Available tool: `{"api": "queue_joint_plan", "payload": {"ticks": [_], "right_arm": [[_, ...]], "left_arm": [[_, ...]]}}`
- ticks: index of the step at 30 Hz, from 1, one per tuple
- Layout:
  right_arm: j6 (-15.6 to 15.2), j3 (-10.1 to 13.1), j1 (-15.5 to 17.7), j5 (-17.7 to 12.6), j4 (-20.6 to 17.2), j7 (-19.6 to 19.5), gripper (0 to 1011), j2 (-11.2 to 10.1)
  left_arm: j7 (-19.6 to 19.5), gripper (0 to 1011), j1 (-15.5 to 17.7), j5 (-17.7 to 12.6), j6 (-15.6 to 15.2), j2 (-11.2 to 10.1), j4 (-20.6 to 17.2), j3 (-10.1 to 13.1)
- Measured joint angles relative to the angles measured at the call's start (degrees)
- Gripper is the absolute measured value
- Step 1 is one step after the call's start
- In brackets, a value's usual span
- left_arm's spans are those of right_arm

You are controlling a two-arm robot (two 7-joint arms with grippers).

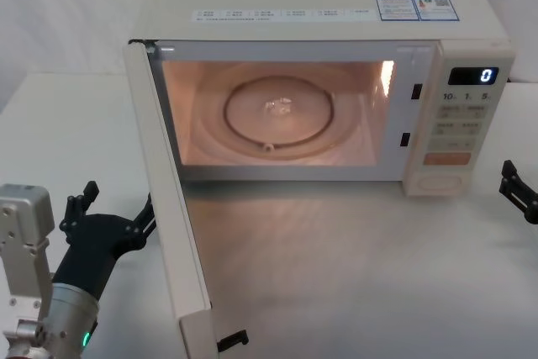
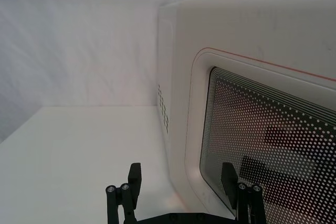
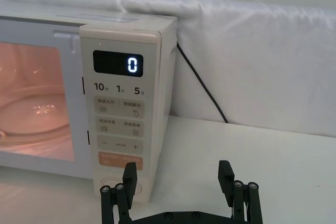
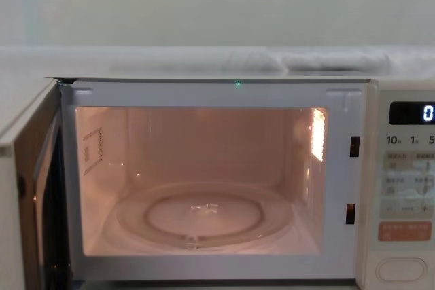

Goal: Press the button to open the microwave door with one hand; close the microwave door with the other hand.

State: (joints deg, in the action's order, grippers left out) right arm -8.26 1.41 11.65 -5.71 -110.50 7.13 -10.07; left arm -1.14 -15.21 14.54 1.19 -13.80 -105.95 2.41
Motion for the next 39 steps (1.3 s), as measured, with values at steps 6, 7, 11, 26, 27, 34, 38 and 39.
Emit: {"api": "queue_joint_plan", "payload": {"ticks": [6, 7, 11, 26, 27, 34, 38, 39], "right_arm": [[0.0, 0.0, 0.0, 0.0, 0.0, 0.0, 1002, 0.0], [0.0, 0.0, 0.0, 0.0, 0.0, 0.0, 1002, 0.0], [0.0, 0.0, 0.0, 0.0, 0.0, 0.0, 1002, 0.0], [0.0, 0.0, 0.0, 0.0, 0.0, 0.0, 1002, 0.0], [0.0, 0.0, 0.0, 0.0, 0.0, 0.0, 1002, 0.0], [0.0, 0.0, 0.0, 0.0, 0.0, 0.0, 1002, 0.0], [0.0, 0.0, 0.0, 0.0, 0.0, 0.0, 1002, 0.0], [0.0, 0.0, 0.0, 0.0, 0.0, 0.0, 1002, 0.0]], "left_arm": [[0.0, 1001, 0.0, 0.0, 0.0, 0.0, 0.0, 0.0], [0.0, 1001, 0.0, 0.0, 0.0, 0.0, 0.0, 0.0], [0.0, 1001, 0.0, 0.0, 0.0, 0.0, 0.0, 0.0], [0.0, 907, 0.0, 0.0, 0.0, 0.0, 0.0, 0.0], [0.0, 889, 0.0, 0.0, 0.0, 0.0, 0.0, 0.0], [0.0, 679, 0.0, 0.0, 0.0, 0.0, 0.0, 0.0], [0.0, 551, 0.0, 0.0, 0.0, 0.0, 0.0, 0.0], [0.0, 508, 0.0, 0.0, 0.0, 0.0, 0.0, 0.0]]}}
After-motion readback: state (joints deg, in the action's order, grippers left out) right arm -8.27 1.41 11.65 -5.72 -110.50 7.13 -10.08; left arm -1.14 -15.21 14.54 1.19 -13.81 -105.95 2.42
